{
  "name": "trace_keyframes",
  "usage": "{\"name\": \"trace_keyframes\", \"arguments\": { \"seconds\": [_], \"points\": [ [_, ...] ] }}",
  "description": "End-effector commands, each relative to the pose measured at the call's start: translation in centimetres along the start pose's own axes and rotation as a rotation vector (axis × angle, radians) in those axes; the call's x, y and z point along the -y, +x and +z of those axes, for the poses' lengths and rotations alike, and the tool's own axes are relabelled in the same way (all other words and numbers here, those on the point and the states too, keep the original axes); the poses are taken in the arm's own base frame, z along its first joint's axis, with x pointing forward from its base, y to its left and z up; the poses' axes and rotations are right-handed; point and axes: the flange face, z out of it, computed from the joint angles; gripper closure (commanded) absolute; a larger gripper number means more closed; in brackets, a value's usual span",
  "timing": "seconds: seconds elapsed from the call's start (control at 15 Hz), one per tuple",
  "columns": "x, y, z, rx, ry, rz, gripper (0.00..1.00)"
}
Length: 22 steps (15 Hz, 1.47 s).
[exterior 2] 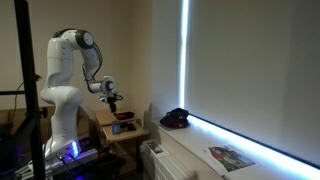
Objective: Move the can from the nightstand to the windowsill
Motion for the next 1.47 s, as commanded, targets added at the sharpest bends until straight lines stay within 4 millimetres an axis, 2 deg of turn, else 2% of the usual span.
{"name": "trace_keyframes", "arguments": {
  "seconds": [0.0, 0.07, 0.2, 0.27, 0.6, 0.8, 1.0, 1.07, 1.13, 1.33, 1.4],
  "points": [
    [0.0, 0.2, -0.1, 0.000, 0.002, 0.004, 0.00],
    [0.2, 0.1, 0.2, 0.017, -0.007, -0.003, 0.00],
    [1.0, 0.3, 3.3, 0.039, -0.023, 0.030, 0.00],
    [1.5, 0.5, 4.2, 0.032, -0.021, 0.060, 0.00],
    [4.4, 2.3, 7.3, -0.008, -0.056, 0.150, 0.00],
    [3.4, 1.7, 9.4, 0.005, -0.103, 0.196, 0.00],
    [3.0, 0.2, 11.8, 0.090, -0.134, 0.220, 0.00],
    [3.0, 0.7, 10.6, 0.054, -0.117, 0.213, 0.00],
    [2.9, 0.5, 11.1, 0.062, -0.121, 0.215, 0.00],
    [3.0, 0.6, 10.9, 0.058, -0.119, 0.213, 0.00],
    [2.6, 0.5, 11.5, 0.048, -0.137, 0.218, 0.00]
  ]
}}
